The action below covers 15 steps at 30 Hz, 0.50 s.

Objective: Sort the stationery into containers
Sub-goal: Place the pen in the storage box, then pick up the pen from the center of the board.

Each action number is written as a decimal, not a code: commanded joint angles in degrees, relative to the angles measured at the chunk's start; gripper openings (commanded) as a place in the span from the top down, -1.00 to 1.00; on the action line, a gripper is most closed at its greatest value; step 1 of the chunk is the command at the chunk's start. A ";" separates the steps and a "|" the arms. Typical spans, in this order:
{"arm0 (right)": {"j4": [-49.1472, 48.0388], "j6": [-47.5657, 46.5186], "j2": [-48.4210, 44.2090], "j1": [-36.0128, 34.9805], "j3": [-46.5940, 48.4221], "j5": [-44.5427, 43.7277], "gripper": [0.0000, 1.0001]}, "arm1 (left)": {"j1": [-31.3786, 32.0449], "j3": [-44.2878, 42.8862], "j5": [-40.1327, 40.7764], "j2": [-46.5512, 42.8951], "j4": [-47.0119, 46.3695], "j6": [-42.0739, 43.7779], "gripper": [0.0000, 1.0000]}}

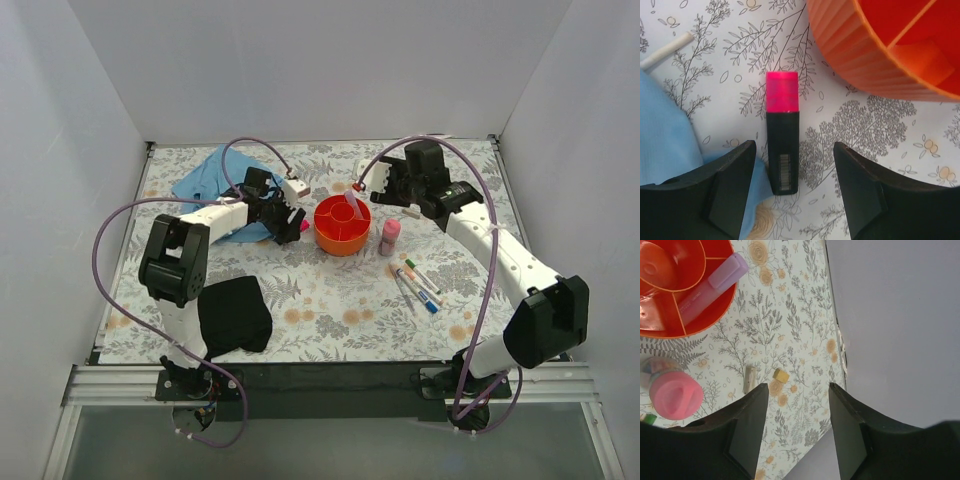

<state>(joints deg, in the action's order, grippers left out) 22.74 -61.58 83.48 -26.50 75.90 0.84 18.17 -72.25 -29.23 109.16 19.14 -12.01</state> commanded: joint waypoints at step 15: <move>-3.93 7.35 -11.14 0.93 -11.91 -2.86 -0.18 | 7.31 -1.67 16.58 8.34 -6.58 -3.02 1.00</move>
<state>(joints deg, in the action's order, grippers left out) 20.82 -56.49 75.20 -25.56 65.84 -1.13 24.88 -74.85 -16.51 115.96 9.43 -15.53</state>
